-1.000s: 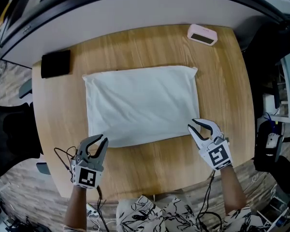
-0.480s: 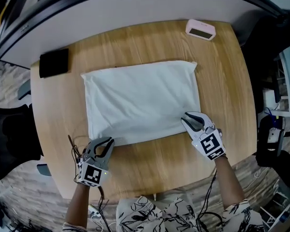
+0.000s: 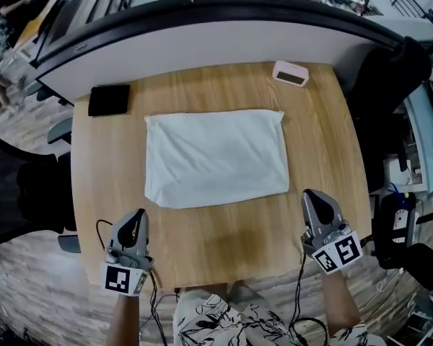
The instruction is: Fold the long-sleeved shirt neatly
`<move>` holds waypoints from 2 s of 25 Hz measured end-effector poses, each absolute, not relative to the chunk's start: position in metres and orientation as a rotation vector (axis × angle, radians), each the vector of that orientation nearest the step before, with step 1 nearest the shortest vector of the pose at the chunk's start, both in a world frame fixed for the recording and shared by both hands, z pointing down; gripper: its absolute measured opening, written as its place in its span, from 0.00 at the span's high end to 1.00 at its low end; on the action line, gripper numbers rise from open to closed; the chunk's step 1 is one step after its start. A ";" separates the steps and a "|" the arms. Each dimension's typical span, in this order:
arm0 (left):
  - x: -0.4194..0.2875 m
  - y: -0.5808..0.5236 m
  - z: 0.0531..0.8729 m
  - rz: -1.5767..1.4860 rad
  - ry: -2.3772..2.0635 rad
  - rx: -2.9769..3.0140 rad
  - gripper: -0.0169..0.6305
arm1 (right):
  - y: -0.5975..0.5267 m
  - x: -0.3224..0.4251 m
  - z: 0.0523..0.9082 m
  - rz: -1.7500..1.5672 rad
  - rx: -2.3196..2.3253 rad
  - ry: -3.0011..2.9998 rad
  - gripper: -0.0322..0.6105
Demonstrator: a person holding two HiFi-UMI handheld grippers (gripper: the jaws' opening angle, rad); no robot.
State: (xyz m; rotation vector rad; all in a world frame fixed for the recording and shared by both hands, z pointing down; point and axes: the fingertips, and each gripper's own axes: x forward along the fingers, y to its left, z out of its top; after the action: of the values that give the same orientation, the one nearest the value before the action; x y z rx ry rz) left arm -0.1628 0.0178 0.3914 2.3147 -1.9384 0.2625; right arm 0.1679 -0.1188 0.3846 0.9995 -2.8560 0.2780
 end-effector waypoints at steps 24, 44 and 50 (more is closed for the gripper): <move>-0.093 0.256 0.181 0.114 -2.455 2.219 0.97 | 0.079 0.319 0.209 0.033 1.306 -2.990 0.94; -0.128 0.346 0.201 -0.070 -2.439 2.113 0.97 | 0.181 0.334 0.200 -0.118 1.513 -2.872 0.94; -0.127 0.353 0.221 -0.035 -2.421 2.071 0.97 | 0.186 0.334 0.212 -0.122 1.523 -2.849 0.94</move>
State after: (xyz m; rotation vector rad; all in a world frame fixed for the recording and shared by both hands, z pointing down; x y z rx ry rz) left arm -0.1270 0.3525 0.2211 2.0711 -2.4209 -0.0351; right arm 0.3337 0.1864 0.2116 1.5229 -2.8486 -0.1217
